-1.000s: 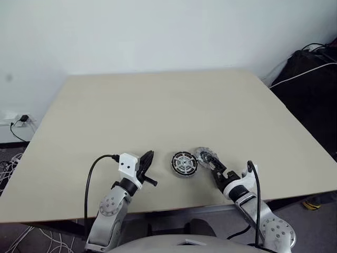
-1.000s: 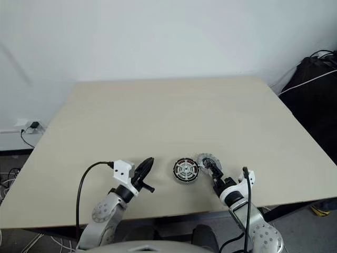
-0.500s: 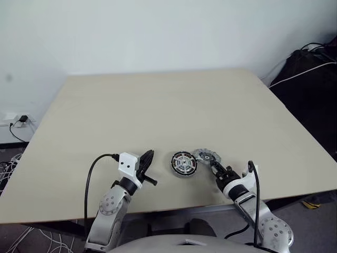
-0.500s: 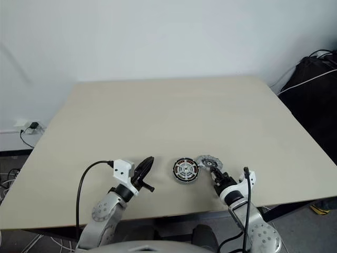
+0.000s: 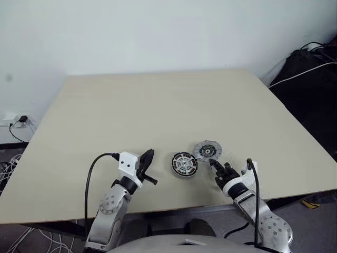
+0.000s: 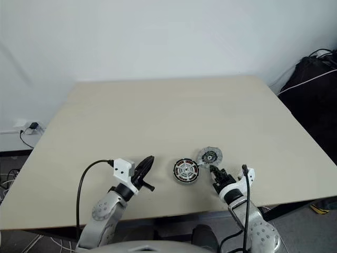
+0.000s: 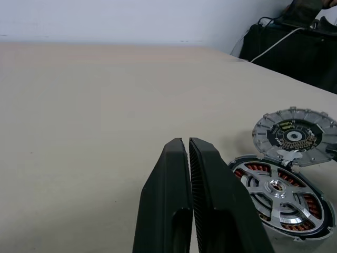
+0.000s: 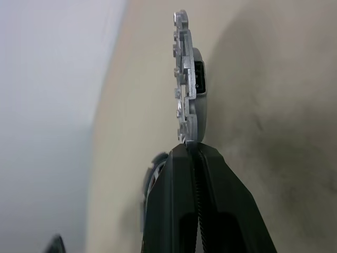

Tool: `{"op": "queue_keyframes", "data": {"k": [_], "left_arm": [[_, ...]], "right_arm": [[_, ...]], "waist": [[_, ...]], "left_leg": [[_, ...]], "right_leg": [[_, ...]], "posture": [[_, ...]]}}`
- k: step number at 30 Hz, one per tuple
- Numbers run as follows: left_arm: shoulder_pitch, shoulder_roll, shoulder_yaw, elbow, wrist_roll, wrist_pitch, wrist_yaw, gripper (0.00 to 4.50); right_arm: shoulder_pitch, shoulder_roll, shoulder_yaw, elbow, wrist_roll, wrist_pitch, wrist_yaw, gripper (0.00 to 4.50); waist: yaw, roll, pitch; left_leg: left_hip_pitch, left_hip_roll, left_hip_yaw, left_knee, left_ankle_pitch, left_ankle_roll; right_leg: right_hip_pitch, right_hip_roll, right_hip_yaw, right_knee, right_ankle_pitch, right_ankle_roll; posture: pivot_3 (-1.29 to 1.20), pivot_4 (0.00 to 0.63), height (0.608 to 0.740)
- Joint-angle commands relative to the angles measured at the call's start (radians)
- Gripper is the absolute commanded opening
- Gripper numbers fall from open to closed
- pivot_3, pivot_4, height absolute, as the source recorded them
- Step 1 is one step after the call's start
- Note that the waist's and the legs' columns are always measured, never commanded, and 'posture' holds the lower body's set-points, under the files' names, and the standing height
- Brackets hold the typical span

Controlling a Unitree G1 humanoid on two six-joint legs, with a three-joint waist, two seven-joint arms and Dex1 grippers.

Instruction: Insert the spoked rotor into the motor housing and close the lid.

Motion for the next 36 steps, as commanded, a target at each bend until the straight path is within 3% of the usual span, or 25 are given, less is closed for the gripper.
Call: {"op": "queue_keyframes", "data": {"k": [1, 10, 19, 36], "left_arm": [[-0.019, -0.005, 0.002, -0.015, -0.011, -0.01, -0.003, 0.17], [-0.018, -0.006, 0.004, -0.01, -0.014, -0.012, -0.003, 0.17], [-0.01, -0.005, 0.005, -0.005, -0.015, -0.013, -0.004, 0.17], [-0.008, -0.005, 0.009, 0.012, -0.024, -0.021, -0.001, 0.17]], "right_arm": [[0.028, -0.085, 0.138, -0.07, -0.187, -0.059, 0.122, 0.05], [0.06, -0.197, 0.335, -0.067, -0.54, -0.309, 0.314, 0.05], [0.05, -0.261, 0.486, -0.009, -0.885, -0.558, 0.35, 0.05], [0.004, -0.298, 0.533, 0.128, -1.172, -0.821, 0.342, 0.05]], "waist": [[0.0, 0.0, 0.0], [-0.004, -0.004, -0.001], [-0.022, -0.007, -0.002], [-0.024, -0.012, -0.003]], "left_leg": [[0.0, 0.0, 0.0, 0.0, 0.0, 0.0], [0.002, 0.0, 0.001, 0.0, 0.0, 0.0], [0.004, 0.001, 0.001, 0.0, 0.0, 0.0], [0.008, 0.001, 0.001, 0.001, 0.0, 0.0]], "right_leg": [[0.0, 0.0, 0.0, 0.0, 0.0, 0.0], [0.002, 0.002, 0.0, 0.0, -0.002, 0.002], [0.002, 0.003, 0.001, 0.001, -0.002, 0.002], [0.003, 0.005, 0.005, 0.004, -0.002, 0.002]], "posture": [[0.0, 0.0, 0.74], [0.0, 0.0, 0.74], [0.0, 0.0, 0.74], [0.0, 0.0, 0.74]]}}
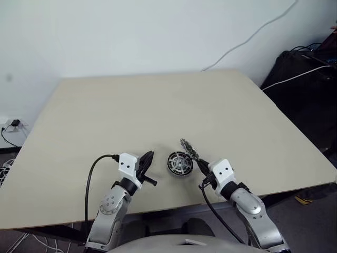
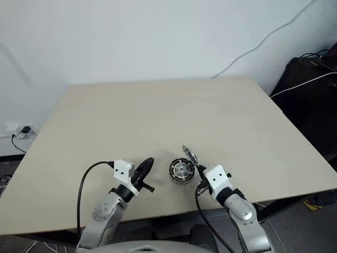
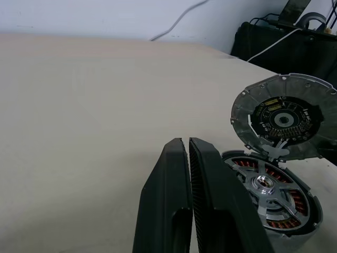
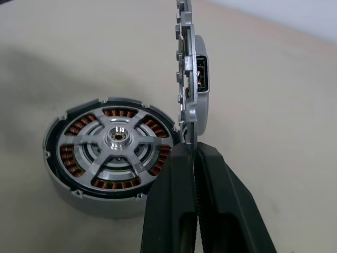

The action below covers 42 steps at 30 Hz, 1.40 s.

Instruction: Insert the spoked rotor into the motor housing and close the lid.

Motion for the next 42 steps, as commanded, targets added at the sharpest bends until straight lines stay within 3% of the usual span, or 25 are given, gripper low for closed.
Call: {"op": "queue_keyframes", "data": {"k": [1, 18, 35, 36, 42], "left_arm": [[-0.009, -0.004, 0.007, -0.021, -0.008, -0.02, -0.001, 0.17], [-0.003, -0.007, 0.01, -0.035, -0.009, -0.012, 0.006, 0.17], [-0.007, -0.018, 0.01, -0.028, -0.011, -0.015, 0.006, 0.17], [-0.008, -0.018, 0.01, -0.027, -0.012, -0.015, 0.006, 0.17], [-0.008, -0.019, 0.011, -0.027, -0.013, -0.014, 0.006, 0.17]], "right_arm": [[-0.013, -0.018, 0.059, 0.052, -0.083, -0.081, 0.015, 0.05], [-0.071, -0.158, 0.134, 0.217, -0.479, -0.434, -0.116, 0.05], [-0.061, -0.149, 0.124, 0.143, -0.524, -0.37, -0.123, 0.05], [-0.059, -0.145, 0.123, 0.131, -0.522, -0.358, -0.121, 0.53], [-0.043, -0.142, 0.117, 0.048, -0.535, -0.329, -0.117, 2.36]], "waist": [[0.0, -0.001, -0.001], [0.001, -0.003, -0.001], [0.001, -0.006, 0.001], [0.002, -0.006, 0.001], [0.005, -0.005, 0.004]], "left_leg": [[0.0, 0.0, 0.0, 0.0, 0.0, 0.0], [0.004, 0.0, 0.002, 0.0, 0.0, 0.0], [0.012, 0.0, 0.002, 0.0, 0.0, -0.001], [0.012, 0.0, 0.002, 0.0, 0.0, -0.001], [0.011, -0.001, 0.002, 0.0, 0.0, -0.001]], "right_leg": [[0.0, 0.0, 0.0, 0.0, 0.0, 0.0], [0.003, 0.001, 0.003, 0.0, 0.0, 0.0], [0.011, 0.0, 0.003, 0.0, 0.0, 0.0], [0.011, 0.0, 0.003, 0.0, 0.0, 0.0], [0.011, -0.001, 0.003, 0.0, 0.0, 0.0]], "posture": [[0.0, 0.0, 0.74], [0.0, 0.0, 0.74], [0.0, 0.0, 0.74], [0.0, 0.0, 0.74], [0.0, 0.0, 0.74]]}}
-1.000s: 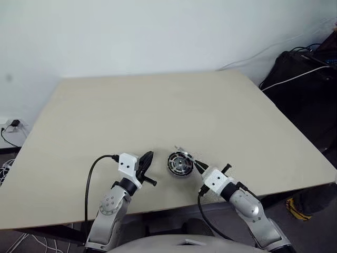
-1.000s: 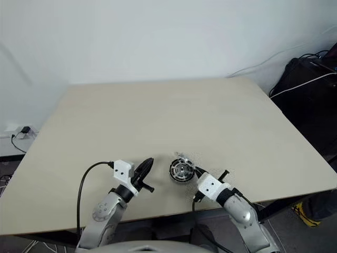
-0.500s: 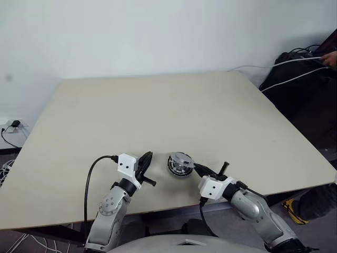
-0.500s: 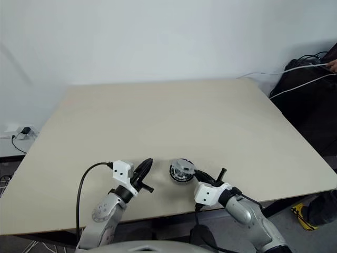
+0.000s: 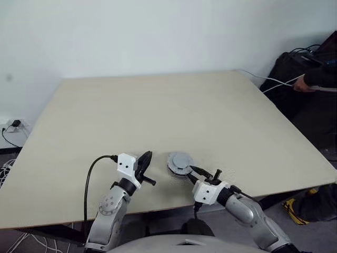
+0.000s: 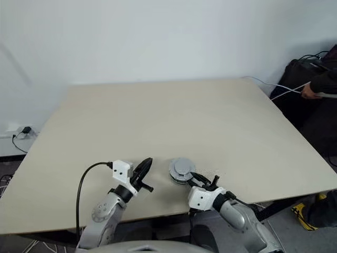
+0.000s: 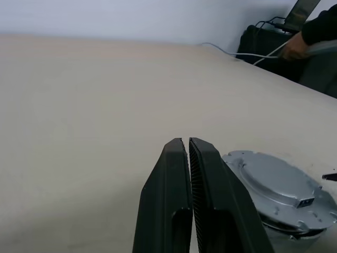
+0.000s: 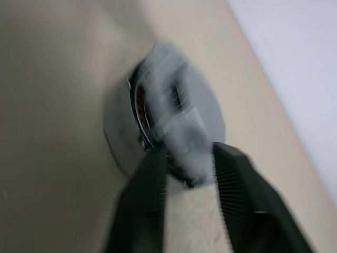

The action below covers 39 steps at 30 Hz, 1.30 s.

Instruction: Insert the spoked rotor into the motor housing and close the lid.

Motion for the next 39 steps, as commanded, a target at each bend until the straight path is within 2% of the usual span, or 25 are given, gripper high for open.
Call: {"op": "queue_keyframes", "data": {"k": [1, 8, 12, 14, 18, 27, 30, 33, 38, 39], "left_arm": [[-0.009, -0.01, 0.002, -0.027, -0.012, -0.014, 0.002, 0.17], [-0.008, -0.009, 0.004, -0.027, -0.013, -0.015, 0.002, 0.17], [-0.01, -0.009, 0.003, -0.024, -0.014, -0.015, -0.001, 0.17], [-0.012, -0.009, 0.002, -0.024, -0.014, -0.015, -0.003, 0.17], [-0.014, -0.009, 0.004, -0.023, -0.014, -0.018, -0.004, 0.17], [-0.024, -0.001, 0.0, -0.021, 0.001, -0.029, -0.006, 0.17], [-0.017, 0.002, 0.004, -0.027, -0.001, -0.03, -0.005, 0.17], [-0.013, 0.003, 0.008, -0.029, -0.002, -0.03, -0.002, 0.17], [-0.005, 0.003, 0.014, -0.036, 0.0, -0.032, 0.004, 0.17], [-0.003, 0.002, 0.015, -0.037, 0.0, -0.033, 0.006, 0.17]], "right_arm": [[0.004, -0.003, -0.009, -0.076, -0.006, 0.009, 0.002, 2.36], [0.052, -0.075, -0.055, -0.217, 0.07, 0.042, 0.103, 2.36], [0.067, -0.115, -0.093, -0.221, 0.134, 0.049, 0.147, 2.36], [0.077, -0.088, -0.122, -0.24, 0.226, 0.122, 0.175, 2.36], [0.048, 0.005, -0.185, -0.277, 0.471, 0.42, 0.26, 2.36], [-0.114, 0.076, -0.12, -0.092, 0.572, 0.445, 0.377, 2.36], [-0.177, 0.082, -0.098, -0.013, 0.589, 0.439, 0.431, 2.36], [-0.227, 0.086, -0.084, 0.05, 0.586, 0.426, 0.456, 2.9], [-0.306, 0.101, -0.077, 0.14, 0.583, 0.414, 0.477, 4.48], [-0.314, 0.099, -0.074, 0.148, 0.586, 0.42, 0.49, 4.48]], "waist": [[0.002, -0.001, 0.001], [0.012, -0.003, 0.003], [0.021, -0.004, 0.004], [0.024, -0.004, 0.004], [0.027, -0.005, 0.005], [0.027, -0.002, 0.005], [0.027, -0.002, 0.005], [0.026, -0.001, 0.004], [0.025, -0.001, 0.004], [0.025, 0.0, 0.004]], "left_leg": [[0.0, 0.0, 0.0, 0.0, 0.0, 0.0], [-0.003, -0.001, 0.0, 0.0, 0.0, 0.0], [-0.003, -0.001, 0.0, 0.0, 0.0, 0.0], [-0.003, -0.001, 0.0, 0.0, 0.0, 0.0], [-0.003, 0.001, 0.0, 0.0, 0.0, 0.0], [-0.005, 0.0, 0.0, 0.0, 0.0, 0.0], [-0.009, -0.001, 0.0, 0.0, 0.0, 0.0], [-0.011, -0.002, 0.0, 0.0, 0.0, 0.001], [-0.011, -0.001, 0.0, 0.0, 0.0, 0.001], [-0.011, -0.001, 0.0, 0.001, 0.0, 0.001]], "right_leg": [[0.0, 0.0, 0.0, 0.0, 0.0, 0.0], [-0.002, -0.001, -0.001, -0.001, 0.0, 0.0], [-0.002, -0.001, -0.001, -0.001, 0.0, 0.0], [-0.002, -0.001, -0.001, -0.001, 0.0, 0.0], [-0.002, 0.0, -0.001, -0.001, 0.0, 0.0], [-0.004, -0.001, -0.002, -0.001, 0.0, 0.0], [-0.008, -0.001, -0.002, -0.001, 0.003, -0.005], [-0.01, -0.001, -0.002, -0.001, 0.004, -0.006], [-0.01, 0.0, -0.002, -0.001, 0.004, -0.006], [-0.01, 0.001, -0.002, -0.001, 0.004, -0.006]], "posture": [[0.0, 0.0, 0.74], [0.0, 0.0, 0.74], [0.0, 0.0, 0.74], [0.0, 0.0, 0.74], [0.0, 0.0, 0.74], [0.0, 0.0, 0.74], [0.0, 0.0, 0.74], [0.0, 0.0, 0.74], [0.0, 0.0, 0.74], [0.0, 0.0, 0.74]]}}
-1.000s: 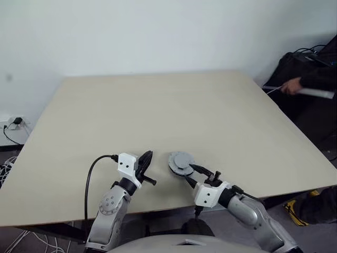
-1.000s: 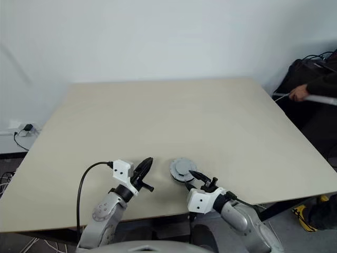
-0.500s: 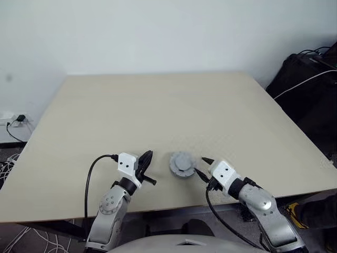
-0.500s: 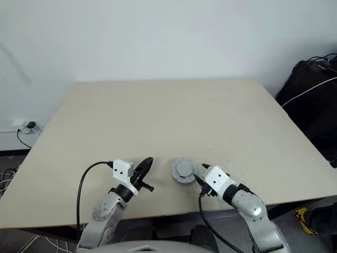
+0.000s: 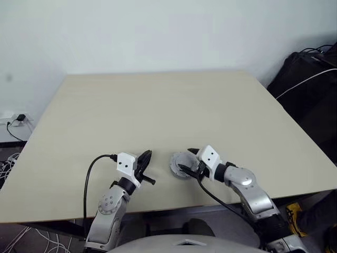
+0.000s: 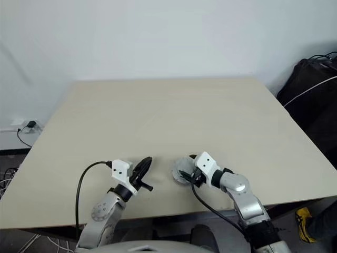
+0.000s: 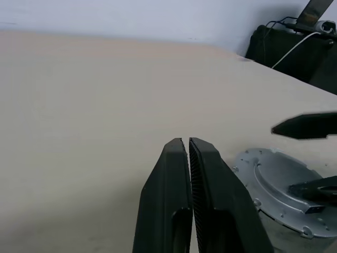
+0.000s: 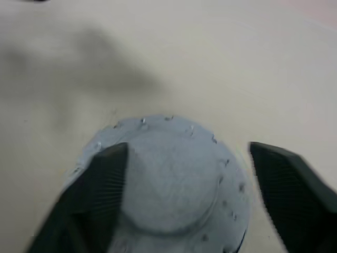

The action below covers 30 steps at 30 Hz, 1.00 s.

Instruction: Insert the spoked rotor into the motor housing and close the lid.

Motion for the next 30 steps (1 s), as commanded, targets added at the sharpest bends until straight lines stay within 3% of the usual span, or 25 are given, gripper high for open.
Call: {"op": "queue_keyframes", "data": {"k": [1, 11, 15, 20, 30], "left_arm": [[-0.003, -0.004, 0.007, -0.038, -0.001, -0.026, 0.01, 0.17], [0.012, -0.007, 0.012, -0.043, -0.001, -0.038, 0.025, 0.17], [0.013, -0.009, 0.014, -0.042, -0.001, -0.039, 0.026, 0.17], [0.01, -0.009, 0.015, -0.039, -0.002, -0.042, 0.025, 0.17], [0.001, -0.012, 0.009, -0.027, -0.003, -0.042, 0.019, 0.17]], "right_arm": [[-0.033, -0.007, 0.011, 0.035, 0.009, 0.006, 0.042, 4.48], [-0.083, -0.067, 0.047, 0.071, 0.062, 0.138, 0.224, 4.48], [-0.093, -0.072, 0.046, 0.081, 0.06, 0.162, 0.226, 4.48], [-0.084, -0.057, 0.032, 0.052, 0.085, 0.18, 0.215, 3.27], [-0.036, -0.036, -0.005, -0.008, 0.111, 0.177, 0.171, 3.26]], "waist": [[-0.001, 0.0, -0.001], [0.0, 0.003, -0.003], [0.001, 0.004, -0.006], [0.002, 0.005, -0.008], [0.002, 0.005, -0.008]], "left_leg": [[0.0, 0.0, 0.0, 0.0, 0.0, 0.0], [0.0, 0.0, 0.0, 0.001, 0.0, 0.0], [0.0, 0.0, 0.0, 0.001, 0.0, 0.0], [0.0, 0.0, 0.0, 0.001, 0.0, 0.0], [0.0, 0.0, 0.0, 0.001, 0.0, 0.0]], "right_leg": [[0.0, 0.0, 0.0, 0.0, 0.0, 0.0], [0.001, 0.0, 0.0, 0.0, 0.0, 0.0], [0.001, 0.0, 0.0, 0.0, 0.0, 0.0], [0.001, 0.0, 0.0, 0.0, 0.0, 0.0], [0.0, 0.0, 0.0, 0.0, 0.0, 0.0]], "posture": [[0.0, 0.0, 0.74], [0.0, 0.0, 0.74], [0.0, 0.0, 0.74], [0.0, 0.0, 0.74], [0.0, 0.0, 0.74]]}}
